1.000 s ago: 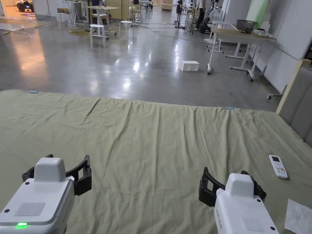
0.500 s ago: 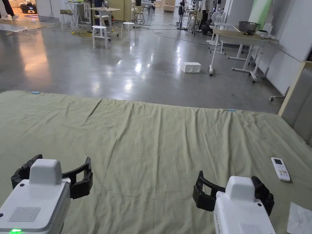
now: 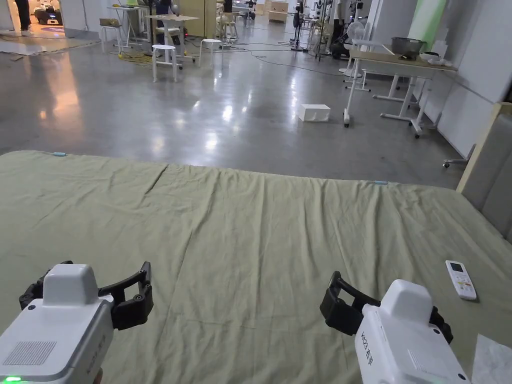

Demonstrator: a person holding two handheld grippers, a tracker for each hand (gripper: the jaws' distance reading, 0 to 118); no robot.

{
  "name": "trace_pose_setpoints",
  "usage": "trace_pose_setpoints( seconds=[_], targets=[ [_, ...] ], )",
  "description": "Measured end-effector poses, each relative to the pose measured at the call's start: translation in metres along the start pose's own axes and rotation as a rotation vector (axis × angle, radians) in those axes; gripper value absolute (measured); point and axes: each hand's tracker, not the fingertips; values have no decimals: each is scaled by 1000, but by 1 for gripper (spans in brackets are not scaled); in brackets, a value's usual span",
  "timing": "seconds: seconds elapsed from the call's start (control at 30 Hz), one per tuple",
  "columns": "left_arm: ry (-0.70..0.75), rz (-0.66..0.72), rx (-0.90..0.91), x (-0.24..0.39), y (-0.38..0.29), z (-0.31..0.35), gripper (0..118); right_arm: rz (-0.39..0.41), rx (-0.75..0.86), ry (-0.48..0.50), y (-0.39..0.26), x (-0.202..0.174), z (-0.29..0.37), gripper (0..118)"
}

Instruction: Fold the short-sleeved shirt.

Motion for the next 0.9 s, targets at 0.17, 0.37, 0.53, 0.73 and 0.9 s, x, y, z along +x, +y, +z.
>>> trace_pose_setpoints(
  seconds=[0.17,0.37,0.53,0.73,0.9],
  targets=[
    [3,26,-13,-2,0,-1,105,-26,-32,10,8,-2,1,118],
    [18,-7,-7,2,1,1,105,-64,-94,3,10,-4,-3,118],
    [29,-35,-6,5,1,1,105,-75,-146,-29,12,-5,-6,118],
    [35,-31,-18,5,2,-1,105,-76,-195,-33,13,-4,-12,118],
    [33,-36,-25,5,2,-1,105,-67,-212,-31,13,-2,-16,118]
  ],
)
